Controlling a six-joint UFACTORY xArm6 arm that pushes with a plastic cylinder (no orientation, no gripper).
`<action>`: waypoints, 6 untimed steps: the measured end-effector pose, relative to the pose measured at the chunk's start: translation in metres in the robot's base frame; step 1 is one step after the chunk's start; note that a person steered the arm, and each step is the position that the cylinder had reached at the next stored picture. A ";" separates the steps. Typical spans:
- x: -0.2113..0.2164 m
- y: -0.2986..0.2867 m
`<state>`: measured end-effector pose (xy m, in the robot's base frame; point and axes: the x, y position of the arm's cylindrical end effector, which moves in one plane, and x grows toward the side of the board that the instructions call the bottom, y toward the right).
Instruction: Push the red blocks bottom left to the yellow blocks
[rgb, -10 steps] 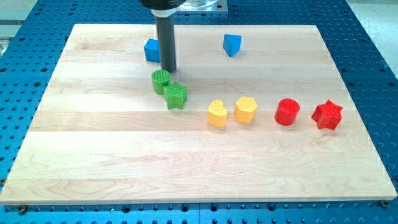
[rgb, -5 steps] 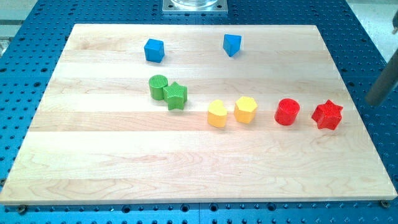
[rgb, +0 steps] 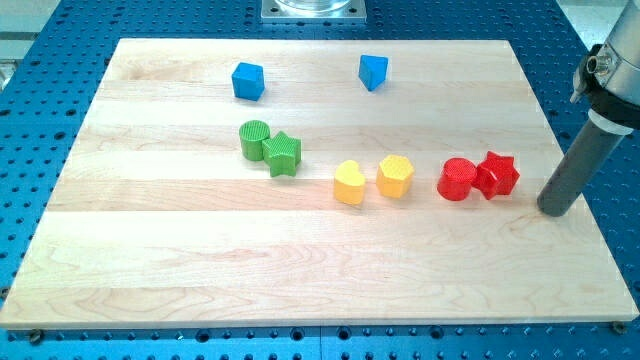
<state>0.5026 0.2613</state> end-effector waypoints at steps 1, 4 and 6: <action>-0.020 0.036; -0.004 -0.138; 0.010 -0.135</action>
<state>0.5127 0.1267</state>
